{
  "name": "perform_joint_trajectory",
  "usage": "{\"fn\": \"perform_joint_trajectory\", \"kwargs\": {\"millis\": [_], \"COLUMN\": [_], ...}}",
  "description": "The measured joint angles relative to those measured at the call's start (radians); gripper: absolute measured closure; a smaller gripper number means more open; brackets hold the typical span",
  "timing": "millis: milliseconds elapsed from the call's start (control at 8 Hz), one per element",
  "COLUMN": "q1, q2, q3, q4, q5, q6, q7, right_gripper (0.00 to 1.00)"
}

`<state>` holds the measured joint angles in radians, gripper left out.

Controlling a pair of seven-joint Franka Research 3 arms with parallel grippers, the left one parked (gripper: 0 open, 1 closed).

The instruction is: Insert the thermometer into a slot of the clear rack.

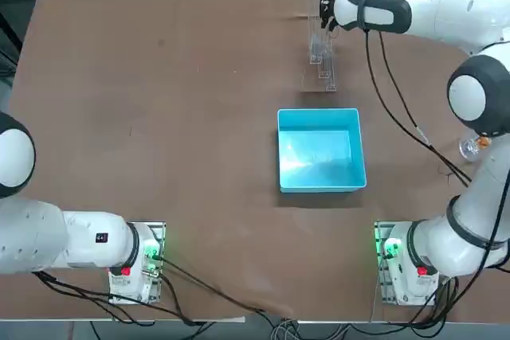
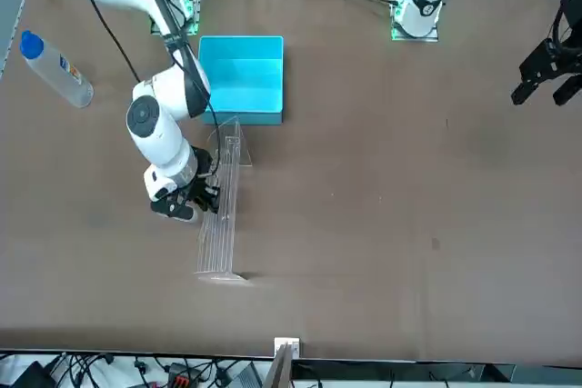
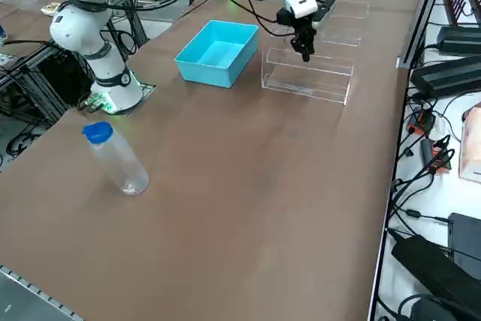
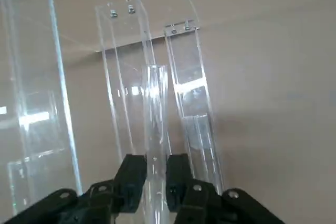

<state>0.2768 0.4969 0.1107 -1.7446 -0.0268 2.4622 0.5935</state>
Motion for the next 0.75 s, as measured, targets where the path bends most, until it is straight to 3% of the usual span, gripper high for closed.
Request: {"fn": "perform_joint_trajectory", "kwargs": {"millis": [125, 375, 625, 750], "q1": [0.000, 0.000, -0.002, -0.003], "q2": [0.002, 0.004, 0.004, 0.004], "q3": [-0.001, -0.005, -0.015, -0.017], "q4": [0.000, 0.000, 0.000, 0.001], "q5": [0.000, -0.004, -0.013, -0.013], "q6": [0.001, 0.002, 0.002, 0.003], "q7": [0.000, 0.000, -0.001, -0.002], "right_gripper": [0.70, 0.56, 0.23, 0.22]}}
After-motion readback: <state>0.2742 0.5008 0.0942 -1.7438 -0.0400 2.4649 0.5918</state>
